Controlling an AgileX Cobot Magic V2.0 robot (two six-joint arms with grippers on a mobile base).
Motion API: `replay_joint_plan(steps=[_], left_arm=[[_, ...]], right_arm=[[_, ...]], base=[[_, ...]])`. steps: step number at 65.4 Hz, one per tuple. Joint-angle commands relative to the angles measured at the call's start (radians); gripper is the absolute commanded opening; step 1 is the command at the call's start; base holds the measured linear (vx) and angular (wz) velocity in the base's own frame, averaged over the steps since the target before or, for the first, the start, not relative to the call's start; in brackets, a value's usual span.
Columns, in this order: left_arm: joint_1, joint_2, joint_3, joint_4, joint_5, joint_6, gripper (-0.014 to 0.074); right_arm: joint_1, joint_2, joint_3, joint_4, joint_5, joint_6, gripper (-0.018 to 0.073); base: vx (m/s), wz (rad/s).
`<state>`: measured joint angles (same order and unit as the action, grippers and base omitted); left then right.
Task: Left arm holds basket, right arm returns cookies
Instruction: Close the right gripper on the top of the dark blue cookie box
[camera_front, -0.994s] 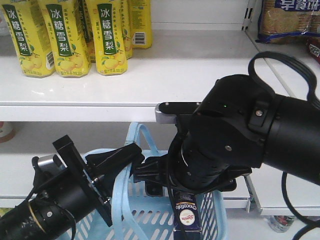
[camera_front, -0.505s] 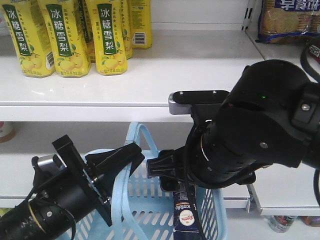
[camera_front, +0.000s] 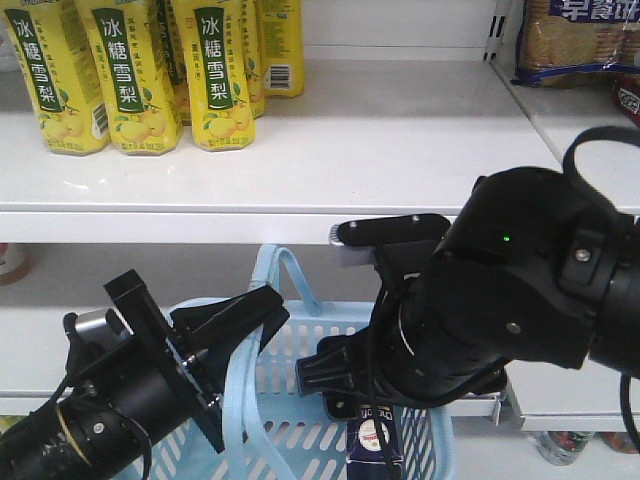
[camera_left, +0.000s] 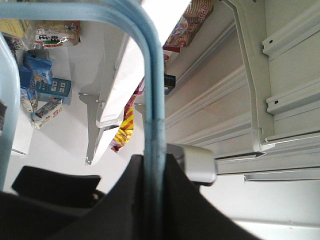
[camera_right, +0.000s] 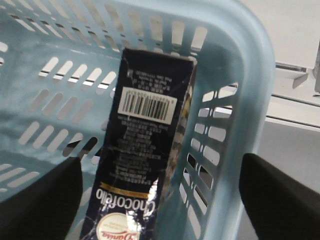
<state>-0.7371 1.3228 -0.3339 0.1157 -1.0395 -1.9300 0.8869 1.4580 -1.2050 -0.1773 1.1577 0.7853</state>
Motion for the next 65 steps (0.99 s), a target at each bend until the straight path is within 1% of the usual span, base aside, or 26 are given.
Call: replay_joint_plan(steps=[1,21,44,65], left_arm=[[0.009,-0.032,-0.038,-0.055,-0.221,0.007,0.0],[0.009,-0.032,-0.038,-0.055,-0.221,0.007,0.0],[0.009,-0.032,-0.038,-0.055,-0.221,0.007,0.0],[0.009,-0.032,-0.038,-0.055,-0.221,0.007,0.0]], right_arm=[[0.0,-0.028,-0.008,-0.008,-0.043,-0.007,0.0594],[0.0,-0.028,-0.007,-0.008,-0.149,-0.007,0.0594],[0.0,-0.024,-0.004,-0.038,-0.16,-0.022,0.0594],[0.0,0.002,-0.004,-0.033,-0.158,-0.022,0.0594]], base=[[0.0,0.0],[0.0,0.0],[0.0,0.0],[0.0,0.0]])
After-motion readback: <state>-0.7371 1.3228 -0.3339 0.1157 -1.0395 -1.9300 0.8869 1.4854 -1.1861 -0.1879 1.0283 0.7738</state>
